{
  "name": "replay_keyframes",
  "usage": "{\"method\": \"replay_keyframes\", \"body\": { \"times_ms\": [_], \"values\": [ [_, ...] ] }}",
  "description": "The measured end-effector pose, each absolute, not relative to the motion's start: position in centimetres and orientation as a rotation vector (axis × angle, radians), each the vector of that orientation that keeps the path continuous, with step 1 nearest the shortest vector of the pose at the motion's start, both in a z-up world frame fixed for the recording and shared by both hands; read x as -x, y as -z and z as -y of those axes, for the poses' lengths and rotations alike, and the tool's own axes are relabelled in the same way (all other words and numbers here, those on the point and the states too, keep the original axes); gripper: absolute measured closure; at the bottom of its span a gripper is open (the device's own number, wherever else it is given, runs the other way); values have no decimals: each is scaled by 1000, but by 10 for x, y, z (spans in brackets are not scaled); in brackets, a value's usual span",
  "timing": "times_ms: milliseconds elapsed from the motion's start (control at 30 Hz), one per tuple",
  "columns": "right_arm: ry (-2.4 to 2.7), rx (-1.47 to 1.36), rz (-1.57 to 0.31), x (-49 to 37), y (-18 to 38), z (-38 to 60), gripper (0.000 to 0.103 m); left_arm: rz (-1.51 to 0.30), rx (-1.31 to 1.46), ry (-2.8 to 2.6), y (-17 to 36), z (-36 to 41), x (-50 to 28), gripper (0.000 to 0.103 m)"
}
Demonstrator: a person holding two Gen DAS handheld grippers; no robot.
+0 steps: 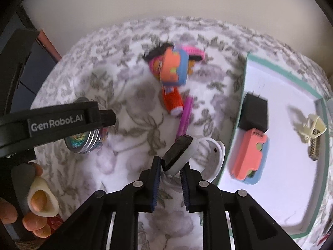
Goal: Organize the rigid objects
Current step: 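Carry the bead jar and white watch over the white tray with both grippers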
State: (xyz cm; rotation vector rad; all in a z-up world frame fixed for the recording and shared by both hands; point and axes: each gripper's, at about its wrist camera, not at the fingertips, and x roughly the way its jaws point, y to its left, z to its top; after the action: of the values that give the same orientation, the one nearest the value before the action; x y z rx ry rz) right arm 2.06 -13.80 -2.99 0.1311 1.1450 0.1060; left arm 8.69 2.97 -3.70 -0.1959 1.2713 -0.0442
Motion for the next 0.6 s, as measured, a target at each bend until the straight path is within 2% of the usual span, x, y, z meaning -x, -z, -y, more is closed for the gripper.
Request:
{"method": "replay_keyframes", "body": {
  "times_ms": [233, 600],
  "values": [
    [-15, -165, -1047, -14, -13, 173, 83, -1144, 176, 97, -7, -6, -77, 30],
    [175, -236, -982, 14, -55, 247, 83, -1037, 104, 282, -37, 55, -52, 30]
  ]
}}
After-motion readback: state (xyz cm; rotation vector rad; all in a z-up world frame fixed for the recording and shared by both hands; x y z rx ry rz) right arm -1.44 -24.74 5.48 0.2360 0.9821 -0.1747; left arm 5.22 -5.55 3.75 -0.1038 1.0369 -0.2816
